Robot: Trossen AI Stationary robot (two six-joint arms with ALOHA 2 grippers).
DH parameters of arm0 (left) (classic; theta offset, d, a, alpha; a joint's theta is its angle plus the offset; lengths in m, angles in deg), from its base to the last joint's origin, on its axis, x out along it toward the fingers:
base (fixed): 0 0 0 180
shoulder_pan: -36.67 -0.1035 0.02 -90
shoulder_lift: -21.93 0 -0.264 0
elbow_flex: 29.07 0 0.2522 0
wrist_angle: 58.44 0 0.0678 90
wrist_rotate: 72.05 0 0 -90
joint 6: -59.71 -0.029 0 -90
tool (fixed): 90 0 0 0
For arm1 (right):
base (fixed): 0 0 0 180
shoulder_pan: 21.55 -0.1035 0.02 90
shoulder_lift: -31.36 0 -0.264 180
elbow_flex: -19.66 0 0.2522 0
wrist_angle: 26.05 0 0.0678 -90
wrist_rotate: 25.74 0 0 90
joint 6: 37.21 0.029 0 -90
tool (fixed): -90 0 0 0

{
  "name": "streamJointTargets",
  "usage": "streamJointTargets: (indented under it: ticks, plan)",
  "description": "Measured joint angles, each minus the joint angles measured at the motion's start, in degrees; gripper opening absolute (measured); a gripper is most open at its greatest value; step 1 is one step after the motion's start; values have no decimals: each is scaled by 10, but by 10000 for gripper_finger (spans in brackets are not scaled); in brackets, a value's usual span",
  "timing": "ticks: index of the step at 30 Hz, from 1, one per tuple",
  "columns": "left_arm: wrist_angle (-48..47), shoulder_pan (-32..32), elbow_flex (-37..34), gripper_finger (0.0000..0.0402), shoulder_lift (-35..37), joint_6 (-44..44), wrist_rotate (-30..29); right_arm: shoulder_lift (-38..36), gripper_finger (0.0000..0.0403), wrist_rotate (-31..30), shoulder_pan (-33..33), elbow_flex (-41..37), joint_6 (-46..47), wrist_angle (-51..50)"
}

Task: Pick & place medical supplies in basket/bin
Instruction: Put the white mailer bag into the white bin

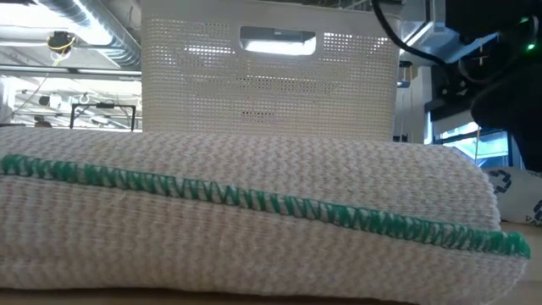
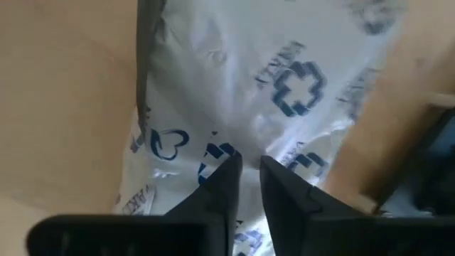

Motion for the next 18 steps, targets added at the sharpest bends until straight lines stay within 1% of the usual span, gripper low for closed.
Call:
streamJointTargets:
  ticks: [8,10,12,14,18]
  plan:
    - [-10,27,0,2,0,24,-7,11,39,19,-51,51,48,62]
    - [-11,31,0,2,0,30,-2,10,32,15,-65,60,61,99]
    - [-23,34,0,3,0,44,19,11,22,4,-80,60,64,143]
    - [-37,36,0,2,-2,59,32,20,10,-9,-91,59,64,204]
    - [-48,37,0,3,-19,96,30,59,5,-22,-104,59,65,272]
